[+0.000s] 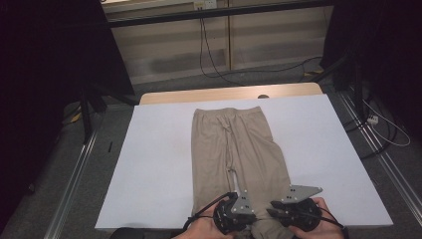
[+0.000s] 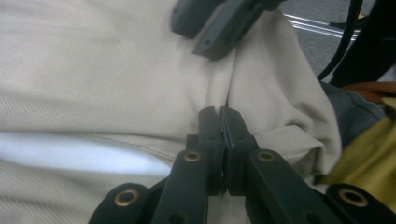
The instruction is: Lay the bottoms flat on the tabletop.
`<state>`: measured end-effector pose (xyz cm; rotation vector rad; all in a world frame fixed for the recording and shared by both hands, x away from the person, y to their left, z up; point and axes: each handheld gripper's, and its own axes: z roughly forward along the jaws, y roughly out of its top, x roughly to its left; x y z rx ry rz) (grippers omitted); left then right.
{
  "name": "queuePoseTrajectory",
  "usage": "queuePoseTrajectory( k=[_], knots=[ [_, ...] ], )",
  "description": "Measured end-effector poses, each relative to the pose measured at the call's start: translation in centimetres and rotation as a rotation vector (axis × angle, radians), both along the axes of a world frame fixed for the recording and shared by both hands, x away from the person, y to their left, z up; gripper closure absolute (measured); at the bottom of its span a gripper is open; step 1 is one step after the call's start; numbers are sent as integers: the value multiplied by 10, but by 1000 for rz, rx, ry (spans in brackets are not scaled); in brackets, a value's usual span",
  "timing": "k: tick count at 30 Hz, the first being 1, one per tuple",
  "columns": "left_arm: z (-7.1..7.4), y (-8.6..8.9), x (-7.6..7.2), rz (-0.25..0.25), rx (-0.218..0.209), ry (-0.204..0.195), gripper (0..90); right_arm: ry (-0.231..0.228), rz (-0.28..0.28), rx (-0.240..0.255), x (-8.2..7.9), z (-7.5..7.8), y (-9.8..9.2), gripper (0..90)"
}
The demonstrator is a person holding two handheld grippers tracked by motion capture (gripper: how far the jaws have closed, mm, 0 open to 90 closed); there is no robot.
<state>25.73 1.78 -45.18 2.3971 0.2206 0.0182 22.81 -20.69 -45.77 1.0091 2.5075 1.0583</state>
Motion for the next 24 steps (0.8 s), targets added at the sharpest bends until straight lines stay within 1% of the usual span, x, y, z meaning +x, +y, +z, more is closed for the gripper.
queuePoseTrajectory(
  k=[1, 2, 3, 4, 5, 7, 8, 9, 10, 11, 12, 13, 14, 15, 16, 17, 18, 19, 21, 22, 24],
  knots=[
    [0, 0, 0, 9, -4, 8, 880, 1, 0, 1, -2, 0, 0, 698],
    [0, 1, 1, 10, -9, 25, 870, 5, -5, 6, -4, 0, 0, 695],
    [1, 1, 1, 15, 1, 29, 856, 7, -3, 8, -6, 0, 0, 690],
    [1, 2, 2, 17, -3, 41, 832, 6, -2, 6, -8, 0, 1, 670],
    [1, 3, 3, 32, -18, 64, 793, 6, 0, 10, -11, 0, 1, 652],
    [1, 4, 6, 41, -33, 80, 738, 11, 14, 12, -17, 0, 1, 607],
    [3, 5, 7, 45, -16, 62, 707, 12, 14, 10, -20, 1, 1, 596],
    [3, 6, 9, 51, -29, 61, 667, 8, 15, 6, -22, 1, 2, 577],
    [4, 6, 11, 68, -38, 59, 640, 10, 23, 4, -23, 1, 3, 562],
    [4, 7, 12, 77, -43, 51, 604, 4, 25, -2, -23, 1, 3, 556],
    [4, 8, 15, 97, -62, 44, 569, 3, 26, 1, -22, 1, 4, 530],
    [5, 9, 17, 112, -64, 41, 515, 7, 22, -1, -20, 1, 4, 490],
    [5, 11, 19, 124, -73, 32, 474, 8, 16, -1, -19, 1, 4, 477],
    [5, 13, 22, 130, -79, 19, 453, 2, 9, 1, -17, 1, 4, 456],
    [5, 14, 25, 152, -91, 6, 421, -8, -2, 8, -15, 2, 4, 426],
    [5, 16, 27, 182, -99, -4, 365, -15, -18, 19, -13, 3, 3, 400],
    [6, 17, 29, 222, -105, -23, 310, -20, -34, 37, -11, 4, 2, 390],
    [5, 19, 31, 226, -130, -13, 281, -31, -56, 52, -7, 6, 0, 376],
    [5, 22, 34, 255, -136, -26, 231, -51, -88, 68, -3, 7, -3, 352],
    [4, 23, 35, 267, -142, -30, 209, -53, -103, 79, -1, 8, -5, 345],
    [4, 25, 38, 283, -138, -37, 178, -53, -135, 108, 5, 10, -9, 284]
  ],
)
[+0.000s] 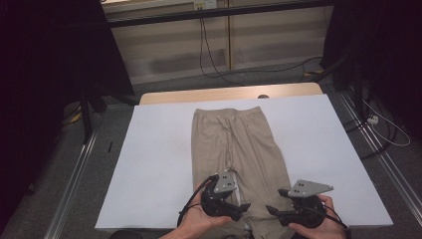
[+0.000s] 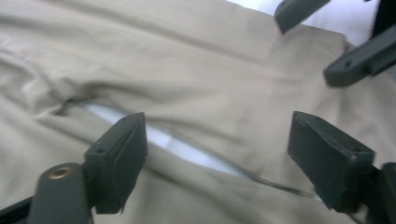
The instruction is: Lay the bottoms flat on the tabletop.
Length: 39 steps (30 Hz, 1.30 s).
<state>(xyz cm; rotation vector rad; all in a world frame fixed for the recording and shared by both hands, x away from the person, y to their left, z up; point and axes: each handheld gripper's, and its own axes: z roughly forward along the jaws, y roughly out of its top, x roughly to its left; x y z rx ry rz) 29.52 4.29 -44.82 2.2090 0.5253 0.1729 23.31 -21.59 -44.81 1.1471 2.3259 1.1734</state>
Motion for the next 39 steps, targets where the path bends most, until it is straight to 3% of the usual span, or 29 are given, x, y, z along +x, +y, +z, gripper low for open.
queuePoseTrajectory(
  k=[9, 12, 19, 26, 39],
  knots=[
    [5, 9, 12, 73, -38, -13, 86, -52, -109, 75, 15, 7, -17, 161],
    [8, 24, 15, 81, -42, -33, 74, -73, -124, 93, 18, 12, -20, 124],
    [14, 59, 24, 159, -116, -61, 70, -110, -146, 105, 28, 15, -26, 72],
    [24, 91, 26, 232, -130, -131, 70, -164, -198, 111, 30, 20, -33, 72],
    [29, 149, 26, 361, -152, -167, 71, -224, -274, 107, 26, 19, -57, 75]
  ],
)
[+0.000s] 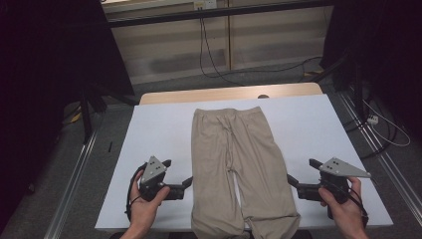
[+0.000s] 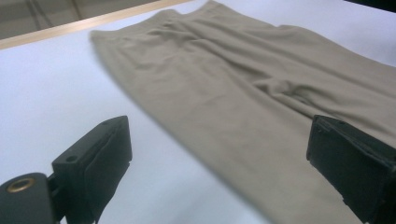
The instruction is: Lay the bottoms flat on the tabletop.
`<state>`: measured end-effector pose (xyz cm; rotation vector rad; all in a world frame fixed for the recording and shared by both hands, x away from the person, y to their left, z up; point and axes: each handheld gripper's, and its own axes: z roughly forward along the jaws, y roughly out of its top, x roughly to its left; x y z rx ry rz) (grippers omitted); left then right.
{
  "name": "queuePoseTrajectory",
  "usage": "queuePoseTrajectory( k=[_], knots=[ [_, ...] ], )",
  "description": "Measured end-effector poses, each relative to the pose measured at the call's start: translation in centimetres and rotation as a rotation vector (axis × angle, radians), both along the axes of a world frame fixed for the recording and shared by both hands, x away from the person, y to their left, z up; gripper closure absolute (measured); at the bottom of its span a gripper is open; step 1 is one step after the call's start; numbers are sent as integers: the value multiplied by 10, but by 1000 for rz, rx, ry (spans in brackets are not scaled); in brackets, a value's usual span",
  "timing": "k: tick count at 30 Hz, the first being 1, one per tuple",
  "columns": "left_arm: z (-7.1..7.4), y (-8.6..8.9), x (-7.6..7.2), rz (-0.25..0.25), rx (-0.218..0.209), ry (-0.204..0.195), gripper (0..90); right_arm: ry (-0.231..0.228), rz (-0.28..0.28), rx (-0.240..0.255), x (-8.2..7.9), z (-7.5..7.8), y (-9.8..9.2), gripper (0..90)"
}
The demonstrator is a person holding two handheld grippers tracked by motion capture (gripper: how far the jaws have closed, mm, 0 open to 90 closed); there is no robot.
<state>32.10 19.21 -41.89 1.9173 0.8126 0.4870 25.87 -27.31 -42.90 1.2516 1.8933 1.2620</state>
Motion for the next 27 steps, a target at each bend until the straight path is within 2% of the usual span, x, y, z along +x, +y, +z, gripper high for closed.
queuePoseTrajectory(
  k=[2, 9, 11, 12, 15, 17, 21, 27],
  knots=[
    [0, 8, 0, 24, -4, -8, 71, -4, -11, -1, -1, -2, -3, 74],
    [-9, 26, -3, 74, -24, 6, 71, -11, -45, 11, -4, -7, -11, 72],
    [-7, 30, -6, 77, -18, -8, 70, -7, -51, 5, -5, -10, -13, 69],
    [-6, 31, -7, 87, -19, -21, 69, -5, -52, 8, -6, -10, -13, 68],
    [-7, 32, -7, 105, -40, -11, 63, -19, -56, 16, -8, -10, -14, 66],
    [-8, 32, -6, 105, -30, -8, 63, -33, -53, 11, -8, -9, -13, 66],
    [-7, 33, -6, 105, -42, -5, 63, -30, -47, 10, -6, -10, -10, 67],
    [-8, 34, -4, 115, -35, 5, 63, -30, -37, 6, -3, -11, -8, 66]
  ],
)
